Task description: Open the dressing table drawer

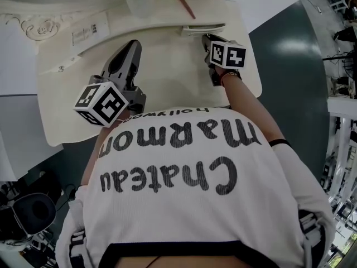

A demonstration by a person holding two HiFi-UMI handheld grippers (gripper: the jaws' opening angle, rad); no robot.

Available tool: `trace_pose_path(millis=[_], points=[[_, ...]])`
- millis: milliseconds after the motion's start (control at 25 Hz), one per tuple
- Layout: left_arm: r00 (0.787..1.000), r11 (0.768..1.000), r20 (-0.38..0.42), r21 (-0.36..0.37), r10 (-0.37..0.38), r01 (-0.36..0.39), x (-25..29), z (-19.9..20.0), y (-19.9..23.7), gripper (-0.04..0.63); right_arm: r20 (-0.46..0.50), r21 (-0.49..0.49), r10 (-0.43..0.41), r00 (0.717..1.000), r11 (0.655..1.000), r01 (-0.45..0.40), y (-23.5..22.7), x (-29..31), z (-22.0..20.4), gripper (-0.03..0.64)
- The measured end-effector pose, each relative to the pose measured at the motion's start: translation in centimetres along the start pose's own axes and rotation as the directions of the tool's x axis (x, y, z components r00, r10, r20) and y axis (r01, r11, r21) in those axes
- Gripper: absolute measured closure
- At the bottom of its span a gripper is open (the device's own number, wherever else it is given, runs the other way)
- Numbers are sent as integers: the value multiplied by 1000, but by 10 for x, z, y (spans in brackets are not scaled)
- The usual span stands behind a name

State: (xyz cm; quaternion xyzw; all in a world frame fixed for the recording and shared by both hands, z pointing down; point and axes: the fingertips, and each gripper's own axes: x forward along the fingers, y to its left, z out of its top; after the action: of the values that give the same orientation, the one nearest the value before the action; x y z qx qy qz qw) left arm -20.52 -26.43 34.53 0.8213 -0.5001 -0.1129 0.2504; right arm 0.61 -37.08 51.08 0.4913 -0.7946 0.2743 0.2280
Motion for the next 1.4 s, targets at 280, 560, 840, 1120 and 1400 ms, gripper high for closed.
trace_pose_path(millis=[280,560,840,1120,1400], points=[[1000,1000,6,-1,-5,5,-3,0,-1,573,3,-11,-10,1000,1000,10,0,-5,-5,511],[1000,1000,0,-5,-13,13,-5,-4,-2,573,16,-7,-18,1000,1000,19,0,-9,-8,511],[1000,1000,4,-9,-6,6,-9,-4,1,574,11,-20,-24,1000,999,25,0,-9,-9,511],[1000,1000,17,-10,-5,5,-10,-1,5,574,8,-22,-29,1000,999,29,-1,-7,-10,511],[1000,1000,19,-9,-12,12,-11,-1,3,572,15,0,-29,999,1000,29,0,-12,-14,512]])
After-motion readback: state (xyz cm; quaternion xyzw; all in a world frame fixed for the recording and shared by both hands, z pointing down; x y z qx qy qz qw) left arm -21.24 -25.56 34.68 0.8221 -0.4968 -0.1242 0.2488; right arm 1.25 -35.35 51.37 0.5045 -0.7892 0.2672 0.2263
